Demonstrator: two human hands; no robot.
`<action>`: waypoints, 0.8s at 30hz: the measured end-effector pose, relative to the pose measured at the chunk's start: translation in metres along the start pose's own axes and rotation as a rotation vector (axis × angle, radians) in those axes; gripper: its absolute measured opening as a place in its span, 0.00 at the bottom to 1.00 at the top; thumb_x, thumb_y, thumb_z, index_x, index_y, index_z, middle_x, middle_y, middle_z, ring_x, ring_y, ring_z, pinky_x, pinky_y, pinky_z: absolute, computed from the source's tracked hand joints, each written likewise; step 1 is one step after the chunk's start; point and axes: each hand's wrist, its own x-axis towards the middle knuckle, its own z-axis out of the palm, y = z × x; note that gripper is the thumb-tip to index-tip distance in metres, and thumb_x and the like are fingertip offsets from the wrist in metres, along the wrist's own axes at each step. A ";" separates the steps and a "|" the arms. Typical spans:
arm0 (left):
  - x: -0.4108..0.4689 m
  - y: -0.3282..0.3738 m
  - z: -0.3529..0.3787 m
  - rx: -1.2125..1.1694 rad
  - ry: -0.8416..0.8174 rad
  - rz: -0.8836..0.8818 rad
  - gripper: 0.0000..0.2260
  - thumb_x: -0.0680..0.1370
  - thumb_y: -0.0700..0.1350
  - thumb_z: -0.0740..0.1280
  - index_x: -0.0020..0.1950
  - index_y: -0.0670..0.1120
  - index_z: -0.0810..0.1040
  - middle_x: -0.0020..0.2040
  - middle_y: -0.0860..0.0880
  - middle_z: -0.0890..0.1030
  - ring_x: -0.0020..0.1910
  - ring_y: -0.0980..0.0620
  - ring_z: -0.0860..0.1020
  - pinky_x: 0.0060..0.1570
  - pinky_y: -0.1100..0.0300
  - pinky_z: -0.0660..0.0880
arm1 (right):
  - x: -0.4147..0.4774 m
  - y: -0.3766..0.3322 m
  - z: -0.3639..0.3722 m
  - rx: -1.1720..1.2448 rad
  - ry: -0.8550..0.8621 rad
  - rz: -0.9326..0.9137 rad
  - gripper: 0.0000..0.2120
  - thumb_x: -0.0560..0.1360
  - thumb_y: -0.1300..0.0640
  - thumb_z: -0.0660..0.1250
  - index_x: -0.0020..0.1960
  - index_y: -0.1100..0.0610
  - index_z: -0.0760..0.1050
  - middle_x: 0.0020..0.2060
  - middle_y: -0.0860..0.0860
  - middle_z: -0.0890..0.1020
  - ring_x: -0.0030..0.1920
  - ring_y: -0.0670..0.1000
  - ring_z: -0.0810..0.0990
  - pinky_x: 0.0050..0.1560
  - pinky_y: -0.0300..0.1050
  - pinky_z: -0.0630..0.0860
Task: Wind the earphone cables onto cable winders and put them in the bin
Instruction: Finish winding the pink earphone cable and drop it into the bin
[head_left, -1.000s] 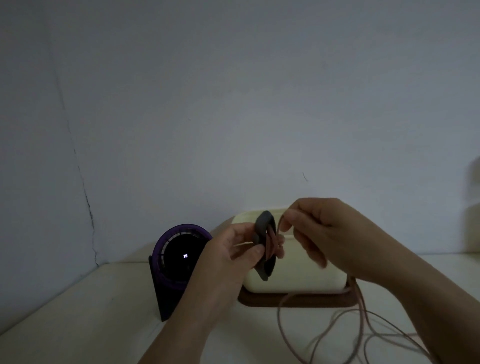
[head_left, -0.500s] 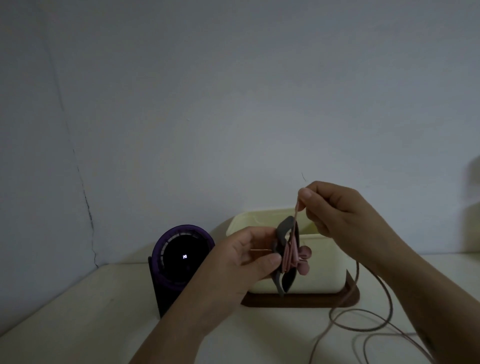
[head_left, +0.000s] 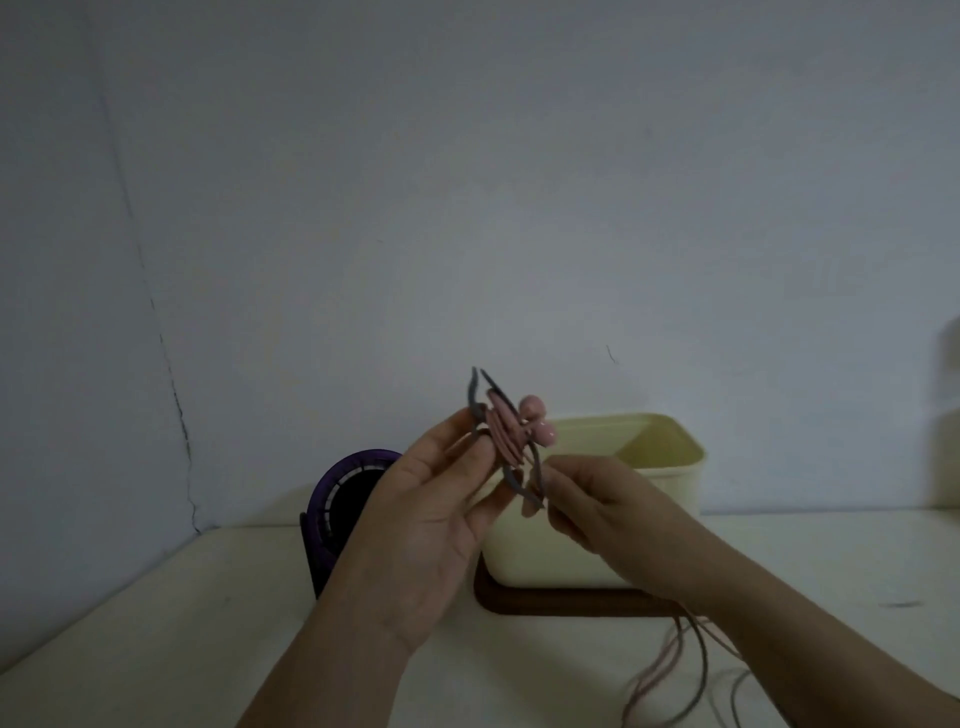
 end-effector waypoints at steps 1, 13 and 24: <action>0.001 0.001 -0.002 0.004 0.024 0.005 0.16 0.75 0.38 0.60 0.62 0.36 0.76 0.57 0.41 0.82 0.53 0.48 0.82 0.52 0.56 0.80 | -0.001 -0.001 0.002 -0.098 -0.007 -0.003 0.15 0.81 0.50 0.55 0.40 0.49 0.76 0.24 0.45 0.70 0.25 0.42 0.66 0.30 0.33 0.64; 0.000 -0.007 -0.002 0.170 0.162 0.014 0.11 0.78 0.32 0.59 0.57 0.39 0.78 0.47 0.46 0.86 0.44 0.53 0.84 0.41 0.63 0.80 | -0.015 -0.043 -0.021 -0.589 -0.189 0.002 0.13 0.82 0.56 0.54 0.52 0.52 0.78 0.28 0.42 0.70 0.29 0.33 0.72 0.34 0.29 0.68; -0.007 -0.009 -0.002 0.762 -0.032 -0.076 0.11 0.79 0.34 0.63 0.57 0.46 0.78 0.48 0.51 0.86 0.51 0.55 0.83 0.57 0.59 0.76 | -0.017 -0.047 -0.047 -0.675 0.151 -0.126 0.08 0.69 0.42 0.58 0.38 0.42 0.74 0.30 0.44 0.76 0.34 0.42 0.74 0.33 0.37 0.71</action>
